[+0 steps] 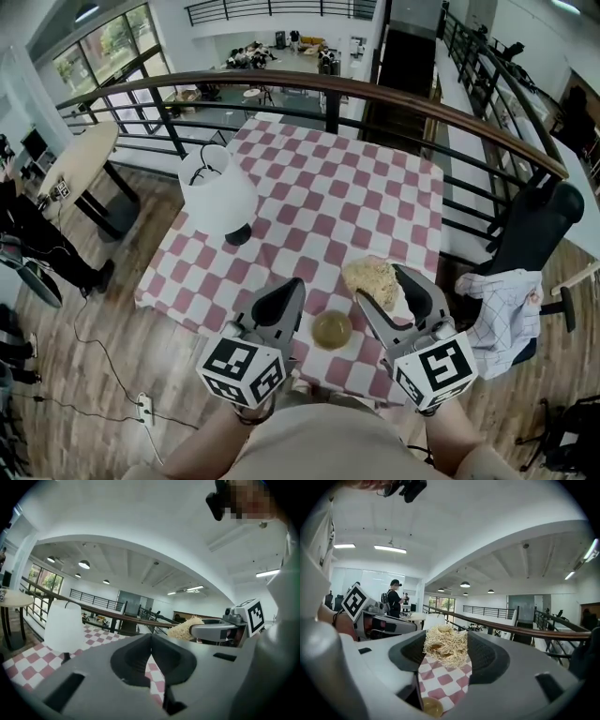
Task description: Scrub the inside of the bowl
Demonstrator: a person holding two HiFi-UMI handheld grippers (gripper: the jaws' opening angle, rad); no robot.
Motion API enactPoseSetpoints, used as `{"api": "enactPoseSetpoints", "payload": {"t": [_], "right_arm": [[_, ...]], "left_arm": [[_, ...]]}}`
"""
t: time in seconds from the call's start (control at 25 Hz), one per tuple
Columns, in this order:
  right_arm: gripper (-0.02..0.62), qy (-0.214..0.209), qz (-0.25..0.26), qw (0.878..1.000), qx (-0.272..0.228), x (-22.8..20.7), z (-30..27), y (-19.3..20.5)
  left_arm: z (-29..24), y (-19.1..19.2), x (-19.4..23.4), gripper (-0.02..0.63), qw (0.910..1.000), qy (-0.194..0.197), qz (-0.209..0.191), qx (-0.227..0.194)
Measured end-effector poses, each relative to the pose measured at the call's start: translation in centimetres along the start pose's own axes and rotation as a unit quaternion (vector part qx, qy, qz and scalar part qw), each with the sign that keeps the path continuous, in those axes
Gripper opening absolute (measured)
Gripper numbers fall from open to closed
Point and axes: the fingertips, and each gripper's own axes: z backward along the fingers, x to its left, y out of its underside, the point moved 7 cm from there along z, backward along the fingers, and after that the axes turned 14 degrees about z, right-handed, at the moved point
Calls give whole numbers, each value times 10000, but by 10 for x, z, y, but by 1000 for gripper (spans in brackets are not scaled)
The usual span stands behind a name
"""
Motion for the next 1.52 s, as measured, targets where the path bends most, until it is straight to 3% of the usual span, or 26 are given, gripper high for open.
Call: {"api": "enactPoseSetpoints", "payload": {"t": [0.2,0.36,0.48,0.72,0.88,0.96,1.16,1.52], "right_arm": [[252,-165,-84,9976,-662,-7,2,-37],[252,-78,69,9958,-913,-10,7,-57],[252,6,306,9956,-882,-8,13,-68],[252,186,406,9918,-1194,-5,25,-81],[252,325,305,9859,-1612,0,27,-73],[252,398,231,9862,-1588,2,25,-65],[252,646,122,9883,-1374,3,23,-38],[252,631,-95,9908,-1195,7,13,-16]], "left_arm": [[12,-42,-24,15,9952,8,-833,-520],[18,-62,-42,15,9814,-74,-1728,-831],[22,-66,-50,15,9740,-109,-2085,-881],[25,-65,-55,15,9732,16,-2129,-868],[22,-53,-52,15,9698,157,-2347,-643],[18,-47,-50,15,9677,199,-2451,-554],[10,-31,-38,15,9758,175,-2140,-408],[4,-19,-21,15,9828,53,-1840,-151]]}}
